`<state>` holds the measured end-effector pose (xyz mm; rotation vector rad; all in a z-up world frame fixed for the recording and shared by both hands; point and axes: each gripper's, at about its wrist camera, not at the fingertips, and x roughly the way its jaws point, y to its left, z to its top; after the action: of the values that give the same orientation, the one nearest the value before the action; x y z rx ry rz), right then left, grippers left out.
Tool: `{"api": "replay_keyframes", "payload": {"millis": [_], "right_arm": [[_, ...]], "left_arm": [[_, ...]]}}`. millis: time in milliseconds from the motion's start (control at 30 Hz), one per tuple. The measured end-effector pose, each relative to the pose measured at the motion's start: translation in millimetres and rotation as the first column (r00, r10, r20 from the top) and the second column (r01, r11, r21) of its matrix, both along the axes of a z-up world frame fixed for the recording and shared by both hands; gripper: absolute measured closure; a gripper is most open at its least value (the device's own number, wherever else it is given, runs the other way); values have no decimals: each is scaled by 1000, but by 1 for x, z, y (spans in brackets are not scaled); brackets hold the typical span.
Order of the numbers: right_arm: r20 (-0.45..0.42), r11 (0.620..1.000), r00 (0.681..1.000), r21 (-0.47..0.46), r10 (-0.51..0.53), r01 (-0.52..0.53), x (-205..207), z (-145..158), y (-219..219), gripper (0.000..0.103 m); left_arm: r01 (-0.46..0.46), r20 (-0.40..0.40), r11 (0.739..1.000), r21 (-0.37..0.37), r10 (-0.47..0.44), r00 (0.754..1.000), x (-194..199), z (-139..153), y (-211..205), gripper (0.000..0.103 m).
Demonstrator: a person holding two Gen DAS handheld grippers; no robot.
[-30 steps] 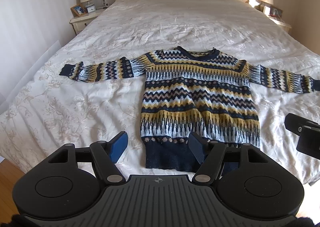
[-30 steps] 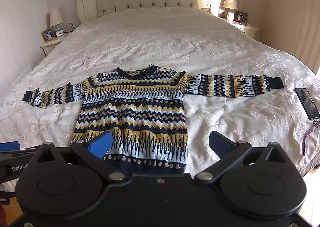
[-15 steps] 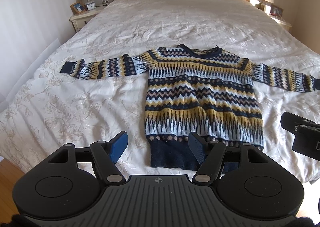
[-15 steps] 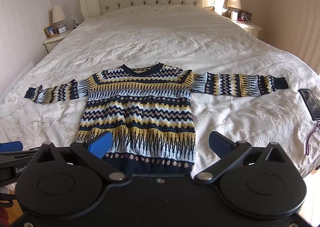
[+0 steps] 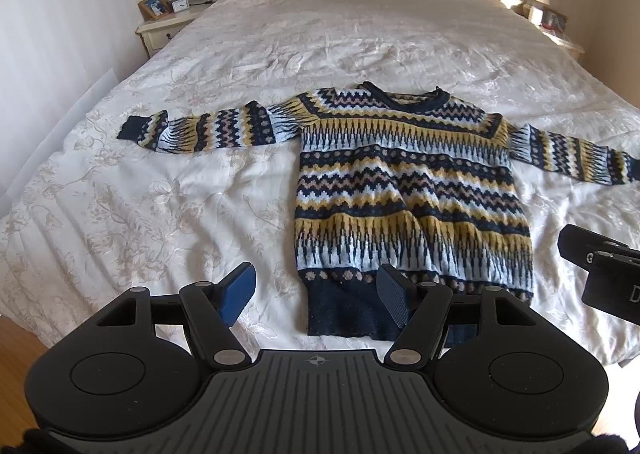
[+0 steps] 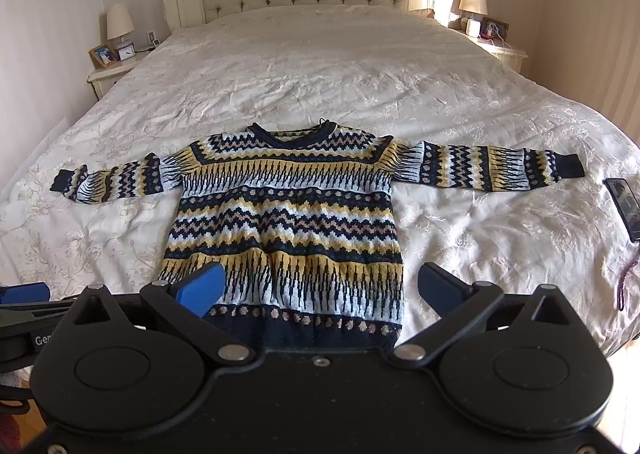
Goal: Fold small clothes
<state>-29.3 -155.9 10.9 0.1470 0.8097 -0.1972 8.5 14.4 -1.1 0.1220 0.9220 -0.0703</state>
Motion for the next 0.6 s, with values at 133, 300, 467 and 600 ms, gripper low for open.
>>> {"api": "replay_keyframes", "payload": {"millis": [133,300,467,600], "right_arm": [[-3,1000,1000,0,-1,1,3,-1,2,1],[-12,1000,1000,4,0,0,9,-3,4,1],[-23,1000,1000,13,3,-3,16,-7,3,1],[-36,1000,999,18,6,-6,23,-10,3,1]], "left_arm": [[1,-3,1000,1,-1,1000,2,-2,0,37],[0,-12,1000,1,0,1000,5,-5,0,37],[-3,-27,1000,4,3,1000,14,-9,4,37],[-7,-41,1000,5,7,999,22,-11,4,37]]}}
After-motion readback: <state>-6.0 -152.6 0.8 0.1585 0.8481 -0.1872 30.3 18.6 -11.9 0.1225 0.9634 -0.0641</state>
